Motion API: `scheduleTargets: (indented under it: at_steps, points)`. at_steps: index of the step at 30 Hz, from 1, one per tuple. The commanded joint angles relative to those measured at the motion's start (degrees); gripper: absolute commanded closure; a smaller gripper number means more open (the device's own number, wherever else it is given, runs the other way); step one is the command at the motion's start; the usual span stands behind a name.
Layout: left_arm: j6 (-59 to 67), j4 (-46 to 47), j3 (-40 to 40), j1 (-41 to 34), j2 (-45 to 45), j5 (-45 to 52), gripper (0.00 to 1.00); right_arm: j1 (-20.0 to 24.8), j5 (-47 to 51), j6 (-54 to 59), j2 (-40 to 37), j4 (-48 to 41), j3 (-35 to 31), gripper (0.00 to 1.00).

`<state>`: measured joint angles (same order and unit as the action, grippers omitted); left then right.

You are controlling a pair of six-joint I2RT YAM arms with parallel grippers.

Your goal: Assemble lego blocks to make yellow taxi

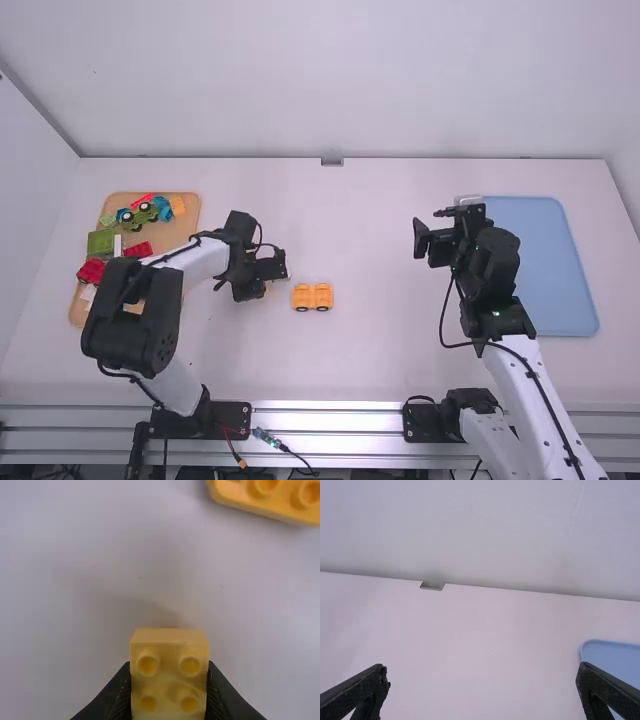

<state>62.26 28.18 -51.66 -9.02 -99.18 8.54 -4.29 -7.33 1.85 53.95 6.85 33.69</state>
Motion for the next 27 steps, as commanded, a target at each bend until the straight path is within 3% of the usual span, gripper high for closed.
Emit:
scheduleTargets:
  at_steps: [1,8,10,11,12,13,21,27]
  points:
    - [1.45,0.19,1.34,-0.04,1.14,0.81,0.91,0.2,-0.22,0.04,0.28,0.31,1.22,0.01]
    - [4.62,0.06,2.39,-0.09,1.17,1.7,0.85,0.17,-0.2,0.09,0.28,0.28,1.22,0.01]
    - [4.45,-0.09,2.48,0.09,1.17,2.58,0.76,0.2,-0.17,0.09,0.28,0.26,1.22,0.01]
    - [4.45,-0.07,2.5,0.22,1.17,2.84,0.48,0.2,-0.2,0.07,0.28,0.28,1.22,0.01]
    - [4.42,-0.05,2.5,0.33,1.17,2.8,0.1,0.17,-0.13,0.09,0.28,0.37,1.22,0.01]
    - [4.29,-0.05,2.52,0.33,1.17,2.75,0.01,0.17,-0.15,0.07,0.28,0.39,1.22,0.01]
    - [0.51,0.63,-0.14,0.31,5.47,4.66,0.01,-0.24,-0.63,4.72,0.28,-0.37,1.22,0.01]
    - [-0.8,-4.44,2.96,2.45,18.65,9.29,0.01,-2.05,-7.26,14.93,1.57,-1.46,1.22,0.01]
